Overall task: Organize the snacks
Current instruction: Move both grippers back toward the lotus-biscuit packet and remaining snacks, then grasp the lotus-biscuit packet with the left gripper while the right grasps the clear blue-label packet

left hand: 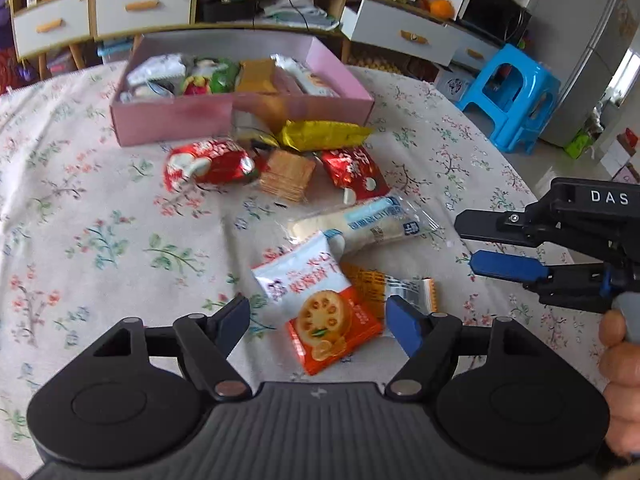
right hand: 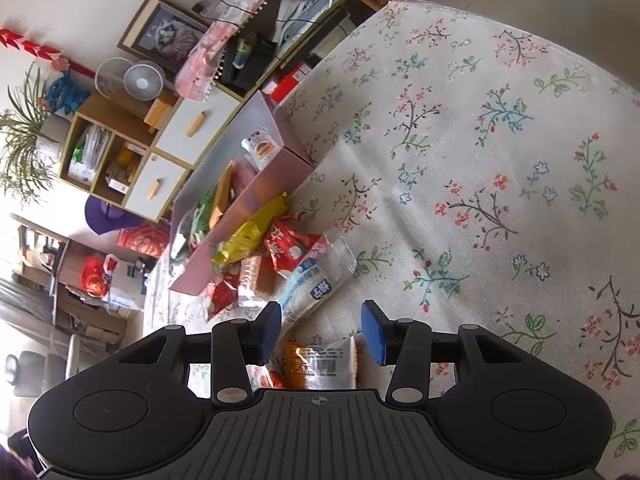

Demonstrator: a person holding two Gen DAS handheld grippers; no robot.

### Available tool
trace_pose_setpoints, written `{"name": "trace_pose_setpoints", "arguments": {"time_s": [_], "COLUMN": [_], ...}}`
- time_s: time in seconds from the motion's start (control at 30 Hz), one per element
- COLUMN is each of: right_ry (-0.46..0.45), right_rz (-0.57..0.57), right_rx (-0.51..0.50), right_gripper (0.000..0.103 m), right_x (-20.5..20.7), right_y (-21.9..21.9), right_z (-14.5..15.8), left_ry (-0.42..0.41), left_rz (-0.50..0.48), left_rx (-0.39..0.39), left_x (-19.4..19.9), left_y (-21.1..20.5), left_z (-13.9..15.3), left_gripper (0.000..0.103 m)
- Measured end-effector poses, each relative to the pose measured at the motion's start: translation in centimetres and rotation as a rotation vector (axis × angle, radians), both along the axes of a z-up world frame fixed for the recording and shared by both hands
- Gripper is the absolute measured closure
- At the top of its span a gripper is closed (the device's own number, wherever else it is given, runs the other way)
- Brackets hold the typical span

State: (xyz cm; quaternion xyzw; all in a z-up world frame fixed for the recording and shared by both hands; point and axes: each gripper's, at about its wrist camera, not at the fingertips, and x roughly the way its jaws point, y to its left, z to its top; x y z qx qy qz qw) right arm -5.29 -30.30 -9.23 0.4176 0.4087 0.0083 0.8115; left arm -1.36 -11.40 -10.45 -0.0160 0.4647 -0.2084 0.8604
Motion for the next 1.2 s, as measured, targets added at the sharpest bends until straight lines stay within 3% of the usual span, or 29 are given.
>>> {"name": "trace_pose_setpoints", "arguments": {"time_s": [0.23, 0.33, 0.73, 0.83, 1.07, 1.2], "right_ry": [-0.011, -0.010, -0.010, -0.010, 0.034, 0.032], "right_rz": [0.022, 0.034, 0.067, 0.075, 0.032, -0.055], "right_rx": [-0.036, -0.036, -0.044, 0.007, -0.013, -0.037], "right_gripper": [0.058, 0.058, 0.058, 0.058, 0.058, 0.059], "right_x": [0.2, 0.3, 0.7, 1.4, 4.2, 5.2], "right_y": [0.6, 0.8, 2.0, 2.5, 4.6, 5.5], "right_z": [0.2, 0.0, -0.3, -0.7, -2.2, -2.3], "left_ry": [-0.050, -0.084, -0.083, -0.088, -0.080, -0.081], "left_rz": [-0.007, -0.021, 0.072, 0.105, 0.164, 0.192], "left_rx": [0.127, 0.150, 0.045, 0.025, -0.015, -0.028], "left_x": [0.3, 0.0, 0.1, 0.2, 0.6, 0.9], "left_y": [-2.0, -1.9, 3.3, 4.5, 7.3, 8.6], "left_z": [-0.9, -0.7, 0.6, 0.9, 1.2, 1.4], "left_gripper": [0.032, 0.052, 0.059, 0.059, 0.059, 0.059]}}
